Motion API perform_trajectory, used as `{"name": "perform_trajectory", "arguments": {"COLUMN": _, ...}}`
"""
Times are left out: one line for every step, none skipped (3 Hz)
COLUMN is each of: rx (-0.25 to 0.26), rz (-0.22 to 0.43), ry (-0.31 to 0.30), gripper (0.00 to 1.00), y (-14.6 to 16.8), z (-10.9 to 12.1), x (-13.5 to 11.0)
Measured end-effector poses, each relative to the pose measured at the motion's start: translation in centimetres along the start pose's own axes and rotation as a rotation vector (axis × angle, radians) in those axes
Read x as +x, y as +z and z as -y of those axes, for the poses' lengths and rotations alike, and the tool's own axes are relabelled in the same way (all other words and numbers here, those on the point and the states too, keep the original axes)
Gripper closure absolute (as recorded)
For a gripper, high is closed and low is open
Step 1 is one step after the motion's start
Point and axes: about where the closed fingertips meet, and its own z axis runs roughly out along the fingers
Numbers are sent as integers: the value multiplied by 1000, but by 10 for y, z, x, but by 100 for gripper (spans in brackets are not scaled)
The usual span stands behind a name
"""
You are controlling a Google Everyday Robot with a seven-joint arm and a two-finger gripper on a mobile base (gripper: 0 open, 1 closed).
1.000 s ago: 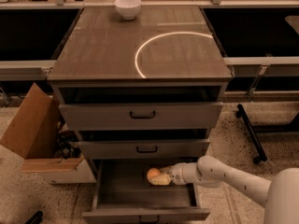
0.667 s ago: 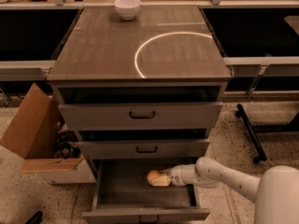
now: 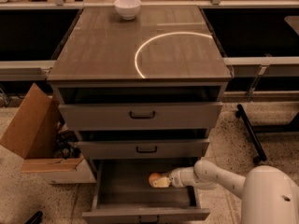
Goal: Place orange into bottom drawer
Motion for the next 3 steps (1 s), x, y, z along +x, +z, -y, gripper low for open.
{"name": "perform_trajectory", "arguments": {"rx": 7, "rz": -1, "ry": 33, "gripper": 63, "y": 8, "z": 12, "x": 11}}
{"name": "perform_trajectory", "arguments": {"rx": 9, "rz": 7, "ry": 43, "gripper": 40, "y": 9, "z": 17, "x": 15}}
{"name": "perform_trajectory", "arguments": {"rx": 9, "rz": 21, "ry": 51, "gripper": 16, "y": 5, "z": 19, "x": 18}}
